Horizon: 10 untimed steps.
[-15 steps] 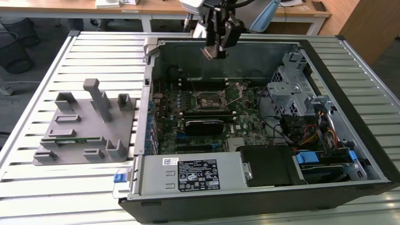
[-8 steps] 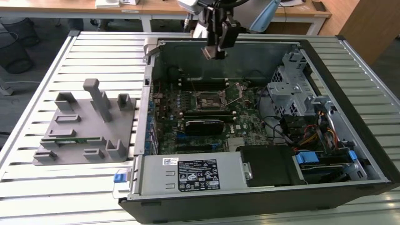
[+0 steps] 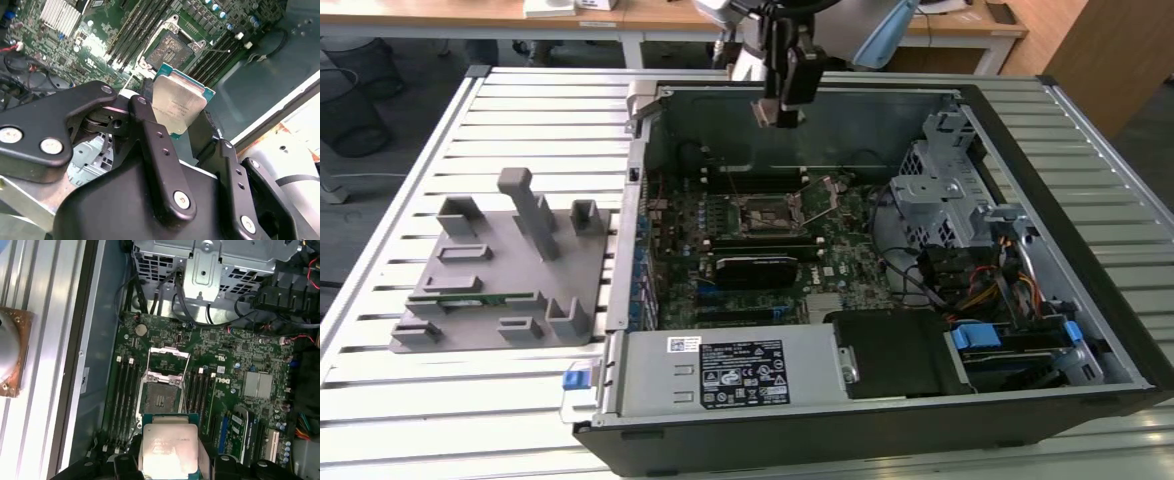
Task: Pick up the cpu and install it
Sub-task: 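Place the cpu into insertion slot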
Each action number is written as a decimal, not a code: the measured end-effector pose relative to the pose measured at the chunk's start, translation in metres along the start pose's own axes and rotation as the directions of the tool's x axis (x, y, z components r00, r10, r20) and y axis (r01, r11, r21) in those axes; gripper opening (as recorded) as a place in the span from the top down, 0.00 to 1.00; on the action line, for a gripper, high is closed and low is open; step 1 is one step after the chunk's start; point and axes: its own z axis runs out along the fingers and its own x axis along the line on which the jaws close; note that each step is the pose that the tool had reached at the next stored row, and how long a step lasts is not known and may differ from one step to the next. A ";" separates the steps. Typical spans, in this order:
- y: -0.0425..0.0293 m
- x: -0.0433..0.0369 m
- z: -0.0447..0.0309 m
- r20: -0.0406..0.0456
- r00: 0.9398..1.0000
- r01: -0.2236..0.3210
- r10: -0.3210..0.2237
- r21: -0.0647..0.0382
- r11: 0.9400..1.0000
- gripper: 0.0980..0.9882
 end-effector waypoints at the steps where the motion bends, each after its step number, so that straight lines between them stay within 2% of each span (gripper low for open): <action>1: -0.0001 0.0001 0.0006 0.000 1.000 -0.011 0.011 -0.002 1.000 0.52; 5: -0.0001 0.0002 0.0037 0.003 0.999 -0.052 0.052 -0.012 0.999 0.52; 10: -0.0001 0.0011 0.0080 0.004 0.995 -0.103 0.103 -0.013 0.995 0.52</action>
